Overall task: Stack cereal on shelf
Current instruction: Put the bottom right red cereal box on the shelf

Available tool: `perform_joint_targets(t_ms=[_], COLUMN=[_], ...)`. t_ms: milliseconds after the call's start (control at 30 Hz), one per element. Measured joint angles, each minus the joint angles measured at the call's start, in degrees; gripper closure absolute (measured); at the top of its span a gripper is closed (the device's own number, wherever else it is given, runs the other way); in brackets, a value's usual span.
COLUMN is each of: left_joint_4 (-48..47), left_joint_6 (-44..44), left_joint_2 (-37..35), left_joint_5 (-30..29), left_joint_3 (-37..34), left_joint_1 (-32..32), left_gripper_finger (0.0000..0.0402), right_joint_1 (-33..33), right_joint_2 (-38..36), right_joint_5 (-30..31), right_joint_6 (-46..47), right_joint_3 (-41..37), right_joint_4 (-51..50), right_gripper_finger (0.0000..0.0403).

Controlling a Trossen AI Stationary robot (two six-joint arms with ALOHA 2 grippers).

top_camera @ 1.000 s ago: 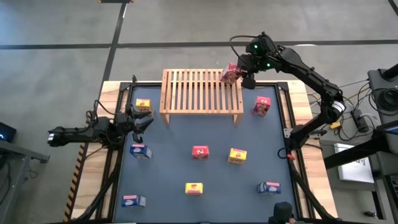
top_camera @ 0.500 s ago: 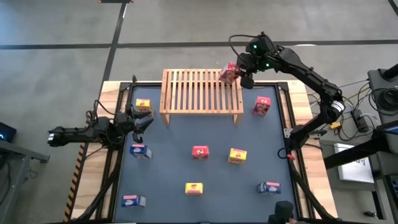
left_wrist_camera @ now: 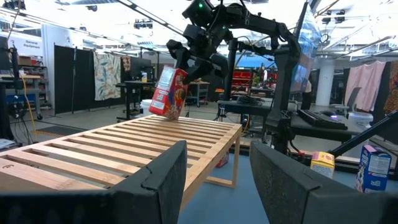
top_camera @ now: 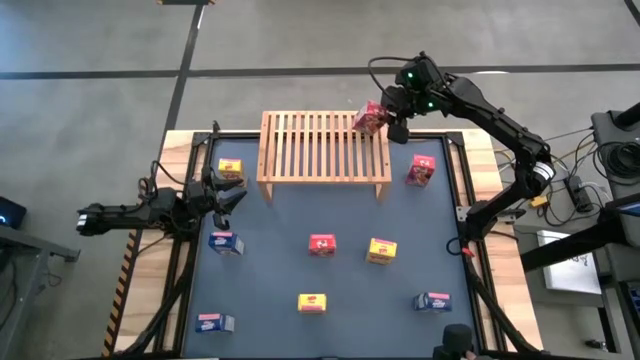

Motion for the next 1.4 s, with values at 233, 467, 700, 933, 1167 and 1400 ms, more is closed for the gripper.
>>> perform_joint_targets(t_ms=[233,467,700,933,1167,1400], left_joint_4=[0.00,0.00,0.00,0.00,0.00,0.00], left_joint_6=[-0.01,-0.02,-0.01,-0.01,0.00,0.00], left_joint_2=[0.00,0.00,-0.01,-0.01,0.01,0.01], left_joint_5=[0.01,0.00,0.01,0.01,0.00,0.01], left_joint_3=[0.01,0.00,0.00,0.01,0.00,0.01], left_joint_1=[0.01,0.01,0.00,0.01,0.01,0.01], left_gripper_finger=[0.0242,0.0242,0.0242,0.0242,0.0242,0.0242], right_joint_1=[0.00,0.00,0.00,0.00,0.00,0.00], right_joint_2=[-0.31,-1.20,-0.45,1.29,2.50,2.64], right_joint_5=[1.47,1.62,0.88,0.49,0.44,0.15], right_joint_6=[-0.03,-0.05,0.13,0.32,1.37,1.86], right_joint_3=[0.00,0.00,0.00,0.23,0.26,0.15], right_joint_4=[-2.90,-3.42,-3.11,-2.49,-1.35,0.78], right_gripper_finger=[0.0243,0.0243,0.0243,0.0243,0.0243,0.0243])
